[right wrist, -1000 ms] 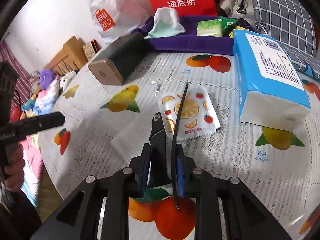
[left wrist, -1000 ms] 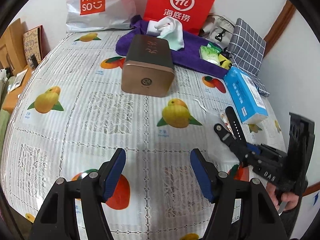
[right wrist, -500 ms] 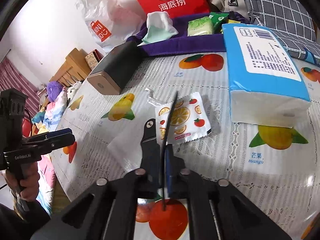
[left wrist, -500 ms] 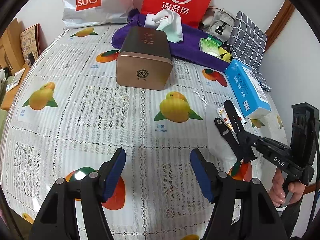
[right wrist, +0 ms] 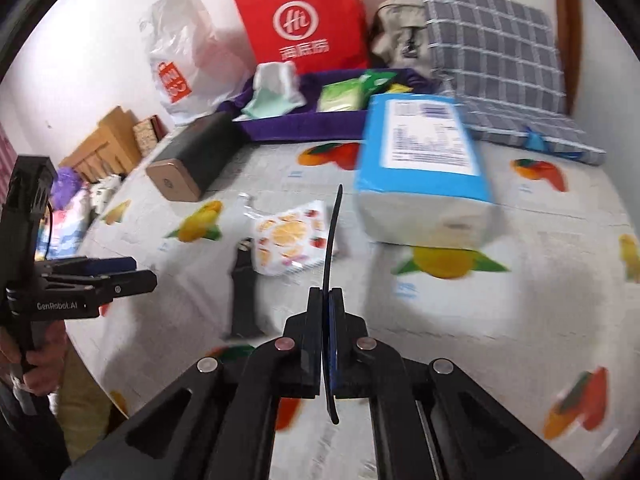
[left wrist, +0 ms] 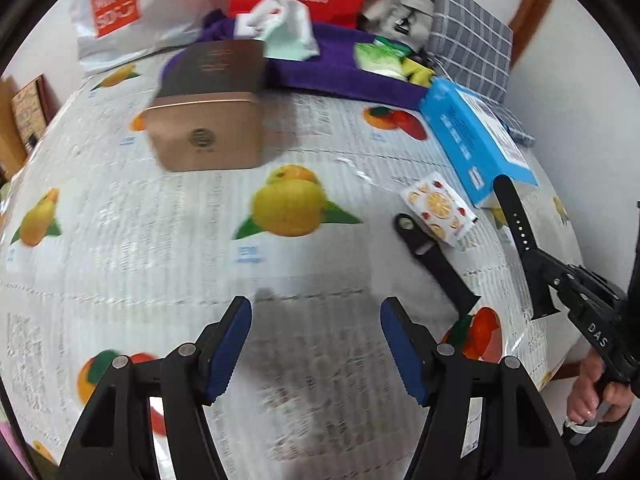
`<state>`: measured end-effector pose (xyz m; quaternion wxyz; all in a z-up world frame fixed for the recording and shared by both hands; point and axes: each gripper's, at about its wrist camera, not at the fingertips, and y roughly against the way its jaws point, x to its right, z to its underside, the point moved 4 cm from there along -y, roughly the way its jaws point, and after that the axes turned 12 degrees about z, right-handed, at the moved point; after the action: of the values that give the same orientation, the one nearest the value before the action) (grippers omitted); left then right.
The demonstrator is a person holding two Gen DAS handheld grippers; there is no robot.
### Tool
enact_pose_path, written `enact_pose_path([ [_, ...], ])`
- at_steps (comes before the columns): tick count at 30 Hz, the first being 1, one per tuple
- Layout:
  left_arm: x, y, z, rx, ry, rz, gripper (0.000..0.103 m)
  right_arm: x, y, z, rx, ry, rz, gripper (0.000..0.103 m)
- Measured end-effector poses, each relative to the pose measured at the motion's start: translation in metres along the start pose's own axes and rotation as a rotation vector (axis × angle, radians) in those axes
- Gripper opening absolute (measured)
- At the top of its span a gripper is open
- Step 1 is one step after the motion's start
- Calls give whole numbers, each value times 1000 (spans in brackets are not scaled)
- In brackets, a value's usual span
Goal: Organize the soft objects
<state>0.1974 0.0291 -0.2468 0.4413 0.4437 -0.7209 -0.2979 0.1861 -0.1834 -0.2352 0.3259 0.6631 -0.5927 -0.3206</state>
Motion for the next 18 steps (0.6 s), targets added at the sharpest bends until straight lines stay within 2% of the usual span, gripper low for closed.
enact_pose_path([
  [5,22,-23,-5,-11,-54,1,65,22,6,12,6,5,90,3],
  [9,37,-36,-8,21,-141,-102,65,33,-4,22,-14,9,134,3],
  [12,43,-41,-8,48,-180,-145,63,35,-13,27,-28,-1,124,3],
  [16,48,-40,-10,61,-194,-123,35,35,-15,29,-18,0,119,3],
  [18,52,-40,-9,66,-201,-124,28,35,-18,30,-24,0,121,3],
])
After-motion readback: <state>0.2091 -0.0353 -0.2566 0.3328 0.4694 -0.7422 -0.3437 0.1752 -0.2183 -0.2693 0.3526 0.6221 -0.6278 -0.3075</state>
